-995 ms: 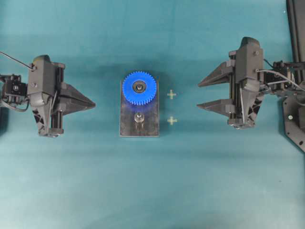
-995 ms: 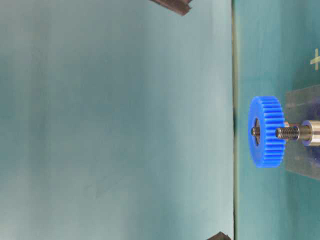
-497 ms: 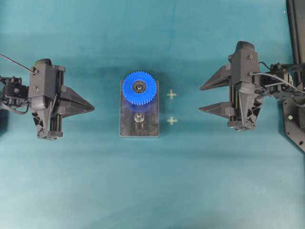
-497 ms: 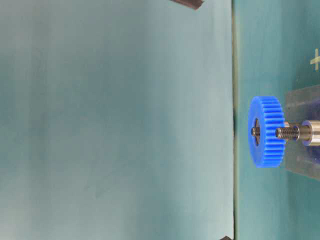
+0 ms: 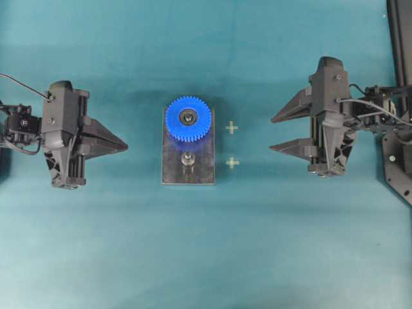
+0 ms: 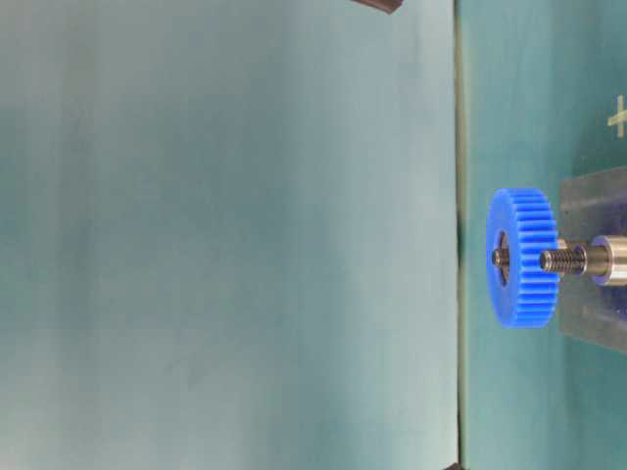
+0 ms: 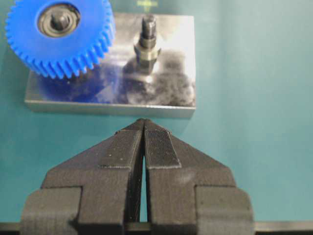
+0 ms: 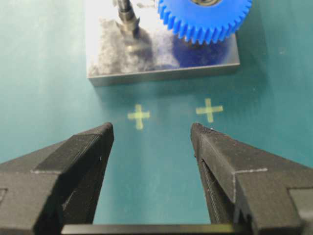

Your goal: Fit the large gear onto the shaft.

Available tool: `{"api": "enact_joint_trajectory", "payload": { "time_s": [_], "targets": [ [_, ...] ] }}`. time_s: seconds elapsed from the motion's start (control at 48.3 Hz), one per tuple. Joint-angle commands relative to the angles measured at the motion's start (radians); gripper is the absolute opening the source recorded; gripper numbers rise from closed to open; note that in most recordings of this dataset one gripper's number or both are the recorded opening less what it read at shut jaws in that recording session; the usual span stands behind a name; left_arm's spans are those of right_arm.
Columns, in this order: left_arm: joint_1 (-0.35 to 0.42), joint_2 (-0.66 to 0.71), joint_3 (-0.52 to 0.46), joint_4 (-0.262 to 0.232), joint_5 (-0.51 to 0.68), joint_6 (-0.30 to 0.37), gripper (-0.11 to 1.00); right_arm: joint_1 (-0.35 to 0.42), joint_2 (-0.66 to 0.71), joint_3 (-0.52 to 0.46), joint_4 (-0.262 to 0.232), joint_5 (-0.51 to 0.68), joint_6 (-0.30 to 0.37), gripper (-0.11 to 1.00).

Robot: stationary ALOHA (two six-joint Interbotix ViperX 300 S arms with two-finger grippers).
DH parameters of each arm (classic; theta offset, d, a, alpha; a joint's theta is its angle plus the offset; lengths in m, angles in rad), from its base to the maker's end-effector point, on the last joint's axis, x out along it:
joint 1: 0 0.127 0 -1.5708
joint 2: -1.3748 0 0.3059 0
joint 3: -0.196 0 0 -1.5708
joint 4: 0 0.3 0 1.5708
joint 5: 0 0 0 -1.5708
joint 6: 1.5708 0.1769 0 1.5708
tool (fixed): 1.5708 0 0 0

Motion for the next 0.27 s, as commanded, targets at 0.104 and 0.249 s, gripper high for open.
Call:
{"api": "enact_joint_trajectory", "payload": {
  "time_s": [0.104,0.249],
  "targets": [
    [-0.002,-0.005,-0.015,0.002,-0.005,-0.002,0.0,0.003,-0.003,-0.003,0.003,-0.005,0.002,0.69],
    [-0.002,-0.005,-0.015,0.003,-0.005,-0.002,0.0,0.003,-0.003,-0.003,0.002,-0.005,0.002,0.69]
  ]
}}
